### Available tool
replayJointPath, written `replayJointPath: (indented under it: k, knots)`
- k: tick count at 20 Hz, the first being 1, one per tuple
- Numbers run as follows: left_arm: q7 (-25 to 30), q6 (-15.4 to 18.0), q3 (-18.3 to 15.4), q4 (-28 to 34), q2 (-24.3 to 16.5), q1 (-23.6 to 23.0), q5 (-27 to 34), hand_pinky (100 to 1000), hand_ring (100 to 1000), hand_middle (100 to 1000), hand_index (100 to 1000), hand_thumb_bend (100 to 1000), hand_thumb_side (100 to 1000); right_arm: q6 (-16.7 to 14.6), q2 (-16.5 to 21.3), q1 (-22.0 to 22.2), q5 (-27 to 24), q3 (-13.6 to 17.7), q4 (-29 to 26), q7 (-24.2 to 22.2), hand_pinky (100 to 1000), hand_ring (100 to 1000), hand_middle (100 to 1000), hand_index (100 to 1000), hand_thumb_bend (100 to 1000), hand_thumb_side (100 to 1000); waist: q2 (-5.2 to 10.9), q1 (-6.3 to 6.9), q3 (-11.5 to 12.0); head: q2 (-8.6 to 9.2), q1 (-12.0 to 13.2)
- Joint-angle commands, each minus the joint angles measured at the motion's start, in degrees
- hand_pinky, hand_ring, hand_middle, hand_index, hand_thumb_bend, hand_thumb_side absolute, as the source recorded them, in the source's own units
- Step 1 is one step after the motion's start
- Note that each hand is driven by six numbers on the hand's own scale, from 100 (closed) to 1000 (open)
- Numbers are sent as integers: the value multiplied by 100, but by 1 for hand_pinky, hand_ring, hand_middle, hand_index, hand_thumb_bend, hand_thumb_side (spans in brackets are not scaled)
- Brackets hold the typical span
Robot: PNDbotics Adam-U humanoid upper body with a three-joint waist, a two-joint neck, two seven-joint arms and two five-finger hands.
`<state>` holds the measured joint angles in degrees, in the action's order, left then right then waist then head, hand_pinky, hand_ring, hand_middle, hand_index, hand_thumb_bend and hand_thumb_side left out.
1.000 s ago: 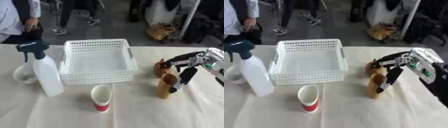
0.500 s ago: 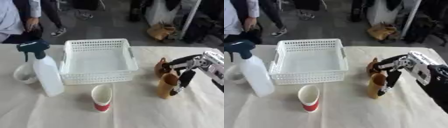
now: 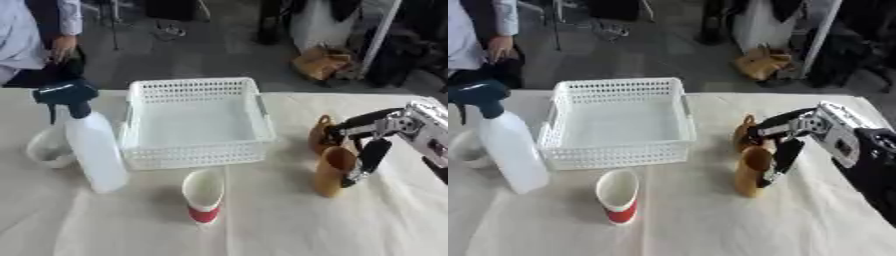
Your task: Pick up objects on the table and place them in the box.
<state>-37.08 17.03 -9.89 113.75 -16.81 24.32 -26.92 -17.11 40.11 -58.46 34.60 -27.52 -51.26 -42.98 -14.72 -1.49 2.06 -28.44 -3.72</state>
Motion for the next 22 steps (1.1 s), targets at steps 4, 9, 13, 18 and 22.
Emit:
replayJointPath:
  k: [4, 9, 13, 18, 22]
  knots:
    - [28, -32, -37, 84, -67, 38, 11, 1000, 930, 810, 823, 100, 1000, -49, 190, -87, -3, 79, -107, 221, 645, 901, 956, 1000, 587, 533, 91, 23, -24, 40, -2]
    - [89, -45, -26, 84, -70, 31, 13, 1000, 931, 810, 821, 100, 1000, 10, 326, -139, -113, 61, -489, 385, 653, 909, 960, 1000, 645, 506, 107, 10, -65, 67, 6]
    - [123, -50, -34, 84, -75, 29, 18, 1000, 930, 810, 822, 100, 1000, 99, 383, -154, -131, 1, -697, 354, 664, 913, 962, 1000, 649, 512, 125, -3, -75, 70, 1]
    - [137, -59, -39, 84, -84, 21, 19, 1000, 930, 810, 821, 100, 1000, 173, 472, -118, -137, -44, -889, 326, 668, 919, 962, 1000, 648, 513, 140, -20, -102, 51, 1]
    - [148, -54, -34, 84, -91, 30, 15, 1000, 929, 810, 822, 100, 1000, 210, 524, -100, -178, -81, -1012, 285, 670, 919, 960, 1000, 647, 517, 150, -28, -133, 53, 1]
